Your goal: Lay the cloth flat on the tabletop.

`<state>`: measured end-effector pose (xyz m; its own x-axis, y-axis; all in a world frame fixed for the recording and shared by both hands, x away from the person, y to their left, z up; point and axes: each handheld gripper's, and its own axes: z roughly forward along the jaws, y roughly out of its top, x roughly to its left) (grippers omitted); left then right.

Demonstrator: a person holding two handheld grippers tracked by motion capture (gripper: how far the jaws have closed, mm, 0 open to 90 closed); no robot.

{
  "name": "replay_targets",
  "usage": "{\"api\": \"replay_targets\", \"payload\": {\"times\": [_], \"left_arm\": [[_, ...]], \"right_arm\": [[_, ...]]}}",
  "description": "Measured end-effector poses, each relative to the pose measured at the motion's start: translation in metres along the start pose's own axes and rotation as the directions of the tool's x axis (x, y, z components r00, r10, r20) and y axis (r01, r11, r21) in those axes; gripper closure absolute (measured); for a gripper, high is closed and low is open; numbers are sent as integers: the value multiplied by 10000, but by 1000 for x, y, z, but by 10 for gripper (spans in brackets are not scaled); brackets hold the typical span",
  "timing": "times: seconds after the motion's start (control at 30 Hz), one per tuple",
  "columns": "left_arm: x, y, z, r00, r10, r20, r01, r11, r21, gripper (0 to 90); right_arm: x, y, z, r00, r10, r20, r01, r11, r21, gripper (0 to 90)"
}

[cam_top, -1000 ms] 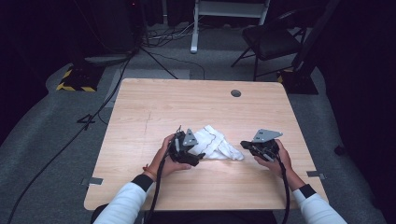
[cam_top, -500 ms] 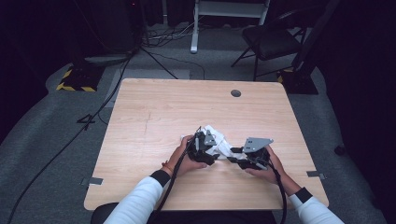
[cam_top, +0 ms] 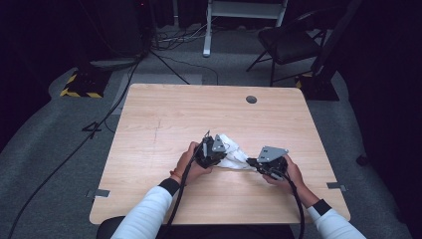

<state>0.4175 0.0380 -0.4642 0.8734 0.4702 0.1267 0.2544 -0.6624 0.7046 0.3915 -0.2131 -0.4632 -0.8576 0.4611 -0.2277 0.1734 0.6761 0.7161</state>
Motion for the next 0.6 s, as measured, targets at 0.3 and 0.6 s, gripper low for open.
{"api": "replay_targets", "payload": {"times": [0.3,0.6], "left_arm": [[16,-4,-39,9983,-446,-364,412,9951,-899,851],[24,-25,-73,9941,-856,-665,774,9900,-1183,851]], "right_arm": [[-31,-6,-35,9845,1087,1380,-999,9926,-686,889],[-56,-23,-59,9546,2058,2156,-1893,9773,-950,890]]}}
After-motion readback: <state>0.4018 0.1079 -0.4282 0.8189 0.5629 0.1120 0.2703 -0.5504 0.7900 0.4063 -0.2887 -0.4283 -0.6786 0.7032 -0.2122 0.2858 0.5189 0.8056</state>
